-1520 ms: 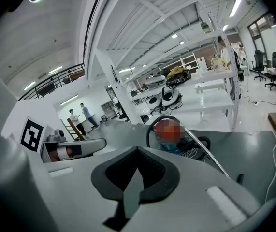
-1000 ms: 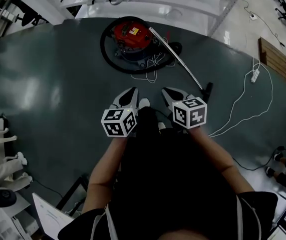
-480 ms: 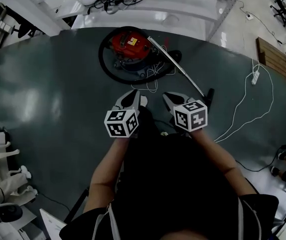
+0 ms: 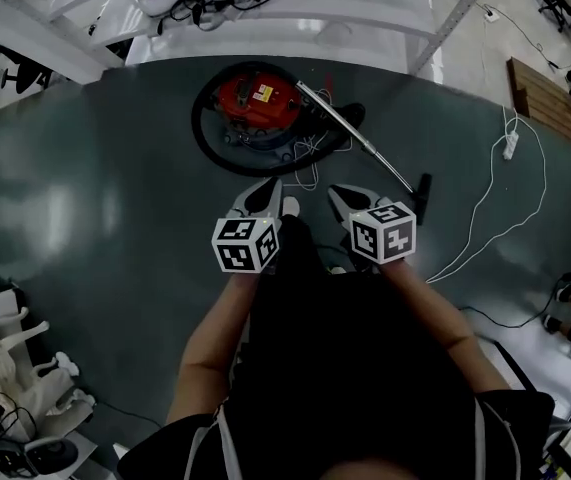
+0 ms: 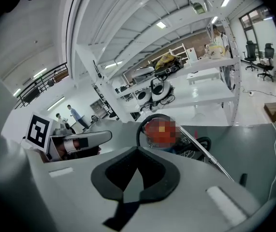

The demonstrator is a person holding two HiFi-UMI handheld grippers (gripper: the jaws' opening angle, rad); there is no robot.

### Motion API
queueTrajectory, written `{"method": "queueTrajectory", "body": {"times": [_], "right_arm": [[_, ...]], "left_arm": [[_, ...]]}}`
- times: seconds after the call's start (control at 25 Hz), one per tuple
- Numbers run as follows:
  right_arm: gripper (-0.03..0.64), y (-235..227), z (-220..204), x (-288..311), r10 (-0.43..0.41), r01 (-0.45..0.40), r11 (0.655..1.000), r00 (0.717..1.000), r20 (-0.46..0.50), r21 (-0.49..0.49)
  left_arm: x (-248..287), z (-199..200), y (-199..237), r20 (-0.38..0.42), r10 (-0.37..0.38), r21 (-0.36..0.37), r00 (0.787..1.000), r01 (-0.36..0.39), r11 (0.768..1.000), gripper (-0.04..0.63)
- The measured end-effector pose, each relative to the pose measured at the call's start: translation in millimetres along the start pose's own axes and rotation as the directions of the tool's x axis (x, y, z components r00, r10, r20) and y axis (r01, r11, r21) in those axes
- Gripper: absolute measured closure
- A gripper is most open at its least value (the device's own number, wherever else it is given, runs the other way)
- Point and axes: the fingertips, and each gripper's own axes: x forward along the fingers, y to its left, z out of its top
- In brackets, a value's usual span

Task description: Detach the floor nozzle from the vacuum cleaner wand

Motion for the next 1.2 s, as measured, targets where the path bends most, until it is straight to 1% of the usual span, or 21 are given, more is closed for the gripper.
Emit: {"method": "queueTrajectory", "body": {"times": [0.2,0.44,0.56,0.68,0.84,1.04,1.12,1.2], "right_arm": [[0.620,-4.9,22.5,31.3,-0.030,0.030,0.999,0.999,-0.015,0.042],[0.620,-8.0,46.7,66.2,-0.057,0.057,0.994,0.998,0.000,0.088],[0.620,-11.8,57.6,85.5,-0.074,0.073,0.992,0.997,0.001,0.104],[0.620,-15.4,63.5,102.0,-0.099,0.099,0.988,0.995,-0.006,0.119],[0.620,-21.2,70.8,111.1,-0.125,0.125,0.986,0.992,-0.003,0.114],[0.620,-36.7,76.4,117.2,-0.140,0.140,0.984,0.990,-0.003,0.108],[0.620,-45.6,80.5,121.5,-0.137,0.137,0.986,0.991,-0.003,0.098],[0.620,-57.8,82.7,124.3,-0.135,0.135,0.987,0.991,-0.011,0.082]], "left_arm": [[22.3,28.0,34.1,-0.023,-0.019,0.003,1.000,0.019,1.000,0.586],[46.0,42.7,68.0,-0.071,-0.061,0.034,0.996,0.063,0.997,0.585],[59.7,52.0,82.8,-0.091,-0.090,0.051,0.992,0.095,0.994,0.586],[68.1,59.2,95.2,-0.107,-0.138,0.065,0.985,0.146,0.987,0.586],[79.4,68.6,113.6,-0.112,-0.176,0.083,0.978,0.186,0.979,0.586],[94.8,69.7,120.2,-0.141,-0.199,0.148,0.970,0.220,0.964,0.586],[102.4,66.6,120.6,-0.165,-0.205,0.147,0.965,0.229,0.962,0.586],[112.1,60.3,118.5,-0.192,-0.210,0.131,0.959,0.237,0.963,0.586]]}}
